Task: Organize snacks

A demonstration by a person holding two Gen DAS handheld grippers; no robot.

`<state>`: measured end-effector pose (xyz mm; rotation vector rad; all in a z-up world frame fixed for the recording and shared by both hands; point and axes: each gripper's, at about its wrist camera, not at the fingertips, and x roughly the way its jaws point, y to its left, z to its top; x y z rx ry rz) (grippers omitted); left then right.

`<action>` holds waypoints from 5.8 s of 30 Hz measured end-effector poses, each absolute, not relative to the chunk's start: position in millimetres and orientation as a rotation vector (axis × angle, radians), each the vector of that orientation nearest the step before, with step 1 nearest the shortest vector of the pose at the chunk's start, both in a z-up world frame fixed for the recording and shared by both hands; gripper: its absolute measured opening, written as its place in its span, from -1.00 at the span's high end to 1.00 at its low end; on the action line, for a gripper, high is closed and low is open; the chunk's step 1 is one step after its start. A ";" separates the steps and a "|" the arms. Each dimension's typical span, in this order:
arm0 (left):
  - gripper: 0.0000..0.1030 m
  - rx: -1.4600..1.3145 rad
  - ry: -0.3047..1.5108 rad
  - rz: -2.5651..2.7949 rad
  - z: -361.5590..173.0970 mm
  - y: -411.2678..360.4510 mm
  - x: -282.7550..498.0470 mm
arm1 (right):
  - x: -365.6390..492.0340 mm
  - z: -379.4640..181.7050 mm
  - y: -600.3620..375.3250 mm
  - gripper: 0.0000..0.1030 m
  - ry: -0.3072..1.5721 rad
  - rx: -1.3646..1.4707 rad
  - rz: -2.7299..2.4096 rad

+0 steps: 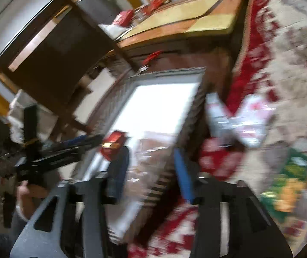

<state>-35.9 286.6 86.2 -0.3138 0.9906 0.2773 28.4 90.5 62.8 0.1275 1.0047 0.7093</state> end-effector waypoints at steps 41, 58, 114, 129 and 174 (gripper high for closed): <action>-0.77 -0.197 1.075 0.016 103.4 139.9 49.9 | 95.0 41.3 -57.6 0.69 1.035 0.256 0.541; -0.77 -0.134 1.175 -0.054 87.1 62.1 89.4 | 143.5 26.4 -143.0 0.43 1.108 0.384 0.347; 0.10 -0.052 1.168 -0.140 80.8 24.8 56.7 | 87.3 74.3 -118.6 0.03 0.932 0.198 0.298; 0.10 -0.059 1.090 -0.042 104.4 45.7 17.7 | 33.1 78.8 -100.8 0.03 0.934 0.164 0.333; 0.10 -0.247 1.055 0.211 99.4 178.2 -40.7 | 2.9 70.8 50.0 0.03 1.036 -0.054 0.587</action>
